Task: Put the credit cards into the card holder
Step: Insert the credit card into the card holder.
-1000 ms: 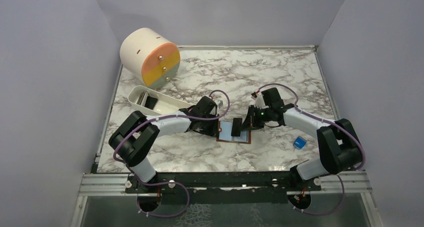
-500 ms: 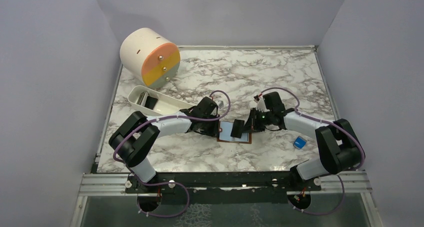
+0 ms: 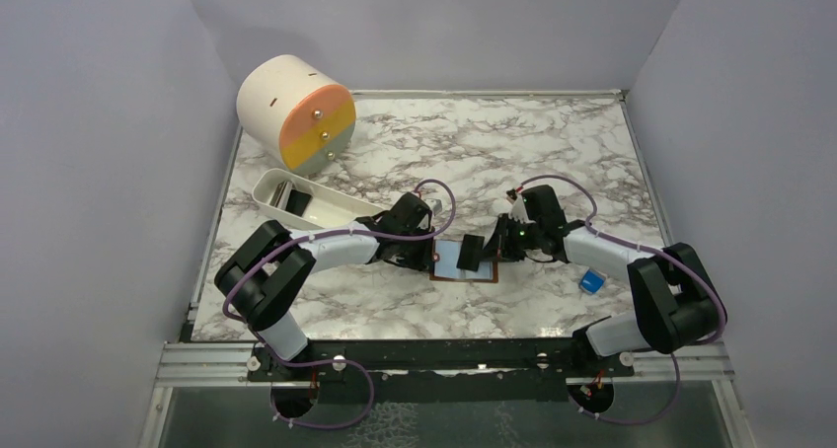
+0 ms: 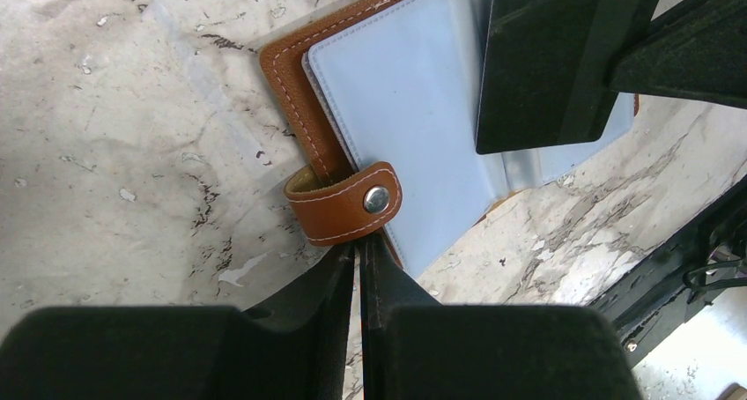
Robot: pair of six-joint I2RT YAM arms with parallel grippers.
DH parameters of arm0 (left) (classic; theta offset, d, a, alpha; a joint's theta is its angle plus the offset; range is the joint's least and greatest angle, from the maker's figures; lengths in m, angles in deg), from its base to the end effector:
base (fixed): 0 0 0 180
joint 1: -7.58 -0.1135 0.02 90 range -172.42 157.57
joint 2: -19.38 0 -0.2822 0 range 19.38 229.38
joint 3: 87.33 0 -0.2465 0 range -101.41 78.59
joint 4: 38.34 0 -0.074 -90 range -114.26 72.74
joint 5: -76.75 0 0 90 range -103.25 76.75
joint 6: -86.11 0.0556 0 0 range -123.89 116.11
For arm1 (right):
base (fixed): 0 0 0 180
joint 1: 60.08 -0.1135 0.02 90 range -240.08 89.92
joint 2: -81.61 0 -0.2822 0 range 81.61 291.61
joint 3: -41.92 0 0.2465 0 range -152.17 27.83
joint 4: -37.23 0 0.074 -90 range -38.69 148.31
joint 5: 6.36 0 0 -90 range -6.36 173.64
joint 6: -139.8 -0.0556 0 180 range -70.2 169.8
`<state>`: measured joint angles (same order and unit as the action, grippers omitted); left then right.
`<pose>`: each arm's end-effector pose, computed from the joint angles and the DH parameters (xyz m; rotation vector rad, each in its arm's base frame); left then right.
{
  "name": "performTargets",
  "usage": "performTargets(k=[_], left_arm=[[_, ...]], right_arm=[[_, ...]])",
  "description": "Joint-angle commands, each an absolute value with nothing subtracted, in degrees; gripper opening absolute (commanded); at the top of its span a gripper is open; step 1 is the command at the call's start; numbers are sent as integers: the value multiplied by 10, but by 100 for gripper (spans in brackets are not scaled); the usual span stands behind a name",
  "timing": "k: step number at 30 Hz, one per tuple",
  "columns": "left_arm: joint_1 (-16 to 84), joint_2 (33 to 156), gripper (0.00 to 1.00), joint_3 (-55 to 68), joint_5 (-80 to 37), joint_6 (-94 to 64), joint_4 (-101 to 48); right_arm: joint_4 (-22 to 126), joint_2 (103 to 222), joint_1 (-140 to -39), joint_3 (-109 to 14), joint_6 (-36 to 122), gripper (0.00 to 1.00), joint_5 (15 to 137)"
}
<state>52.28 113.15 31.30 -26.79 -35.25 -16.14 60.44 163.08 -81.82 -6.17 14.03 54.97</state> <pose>0.2189 -0.2349 0.1586 0.4137 2.6599 -0.7804 0.2238 0.1180 0.1545 0.1241 2.7012 0.9933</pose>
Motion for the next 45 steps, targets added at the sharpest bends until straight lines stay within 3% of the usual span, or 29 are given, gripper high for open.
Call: performTargets(k=[1, 22, 45], left_arm=[[532, 1138, 11, 327, -251, -354, -145], [540, 1139, 11, 328, -236, -370, -150], [545, 1140, 11, 324, -239, -369, -151]], right_arm=[[584, 1622, -818, -65, 138, 1, 589], [564, 1622, -820, -27, 129, 1, 500], [601, 1656, -827, -55, 139, 1, 482]])
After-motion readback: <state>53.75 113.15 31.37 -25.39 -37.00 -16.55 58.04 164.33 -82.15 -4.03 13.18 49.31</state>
